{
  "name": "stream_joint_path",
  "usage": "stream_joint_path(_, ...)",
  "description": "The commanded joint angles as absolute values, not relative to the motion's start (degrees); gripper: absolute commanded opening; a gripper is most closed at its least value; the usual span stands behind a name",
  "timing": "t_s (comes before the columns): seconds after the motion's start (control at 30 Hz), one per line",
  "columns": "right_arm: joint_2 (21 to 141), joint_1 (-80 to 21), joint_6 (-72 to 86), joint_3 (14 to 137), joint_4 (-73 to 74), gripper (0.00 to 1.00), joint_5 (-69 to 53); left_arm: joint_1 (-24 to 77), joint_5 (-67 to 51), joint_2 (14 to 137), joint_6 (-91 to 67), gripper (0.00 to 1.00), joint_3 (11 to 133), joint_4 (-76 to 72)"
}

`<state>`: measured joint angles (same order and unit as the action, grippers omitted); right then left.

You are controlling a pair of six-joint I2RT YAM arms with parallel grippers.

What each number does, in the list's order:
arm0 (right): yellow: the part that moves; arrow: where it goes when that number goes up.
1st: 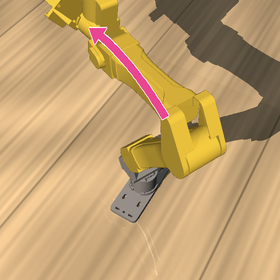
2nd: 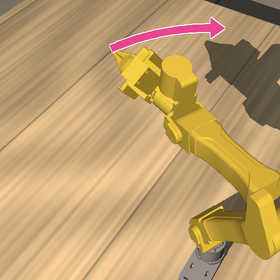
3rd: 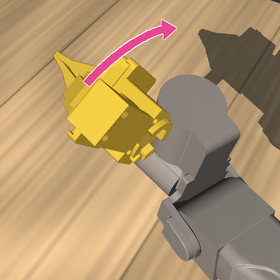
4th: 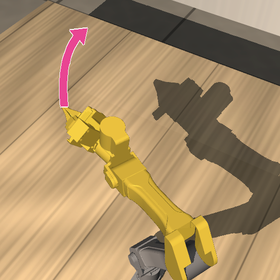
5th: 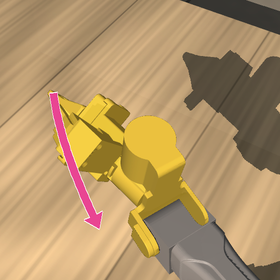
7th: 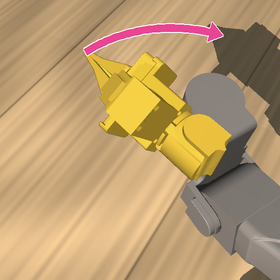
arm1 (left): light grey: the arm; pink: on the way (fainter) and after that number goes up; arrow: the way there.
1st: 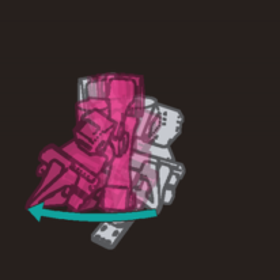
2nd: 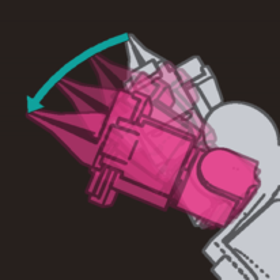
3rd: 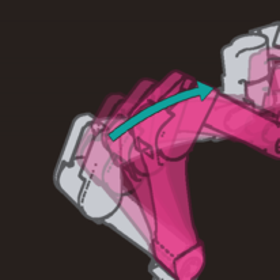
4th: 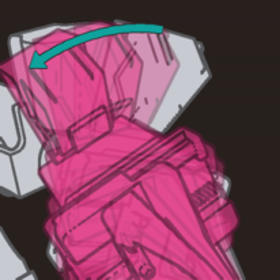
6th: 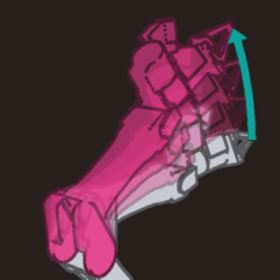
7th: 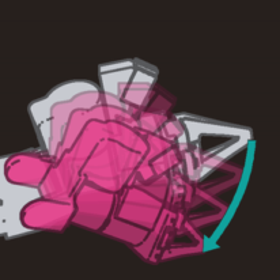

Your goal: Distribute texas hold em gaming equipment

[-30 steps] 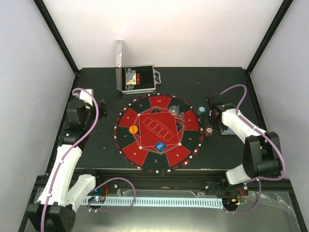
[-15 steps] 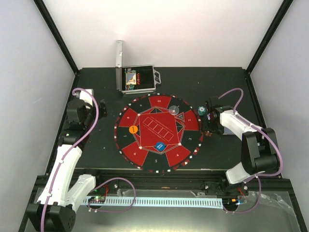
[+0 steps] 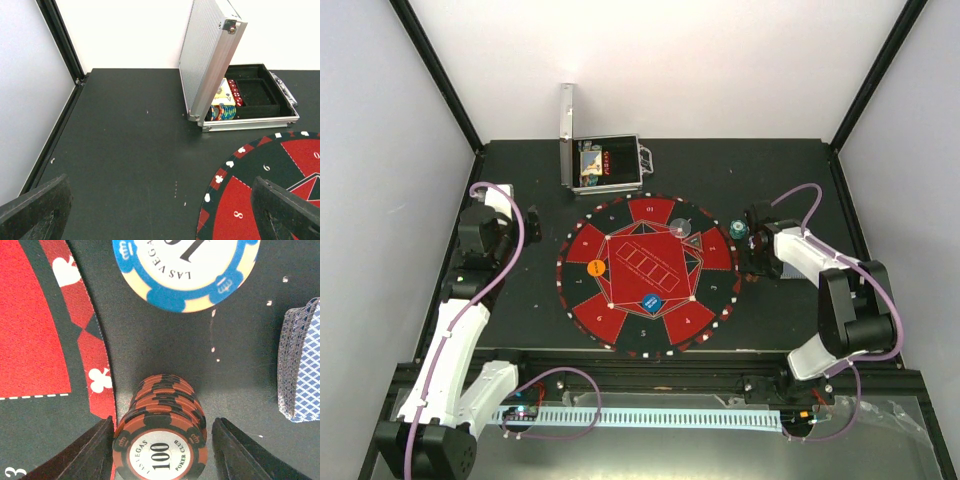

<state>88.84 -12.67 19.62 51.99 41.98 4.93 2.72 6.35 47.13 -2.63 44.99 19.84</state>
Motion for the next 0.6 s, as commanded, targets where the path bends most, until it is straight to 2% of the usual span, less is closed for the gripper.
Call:
stream_joint_path(0.0, 89.57, -12.52, 19.58, 51.64, 41.33, 0.54, 5.37, 3.06, 7.08, 46.67, -3.31, 0.99, 46.67, 19.6)
stream_joint_path(0.57, 87.47, -12.57, 19.23, 52.57, 42.98, 0.39, 6.53, 3.12, 7.2, 46.23, -3.33, 0.99, 46.75, 19.62)
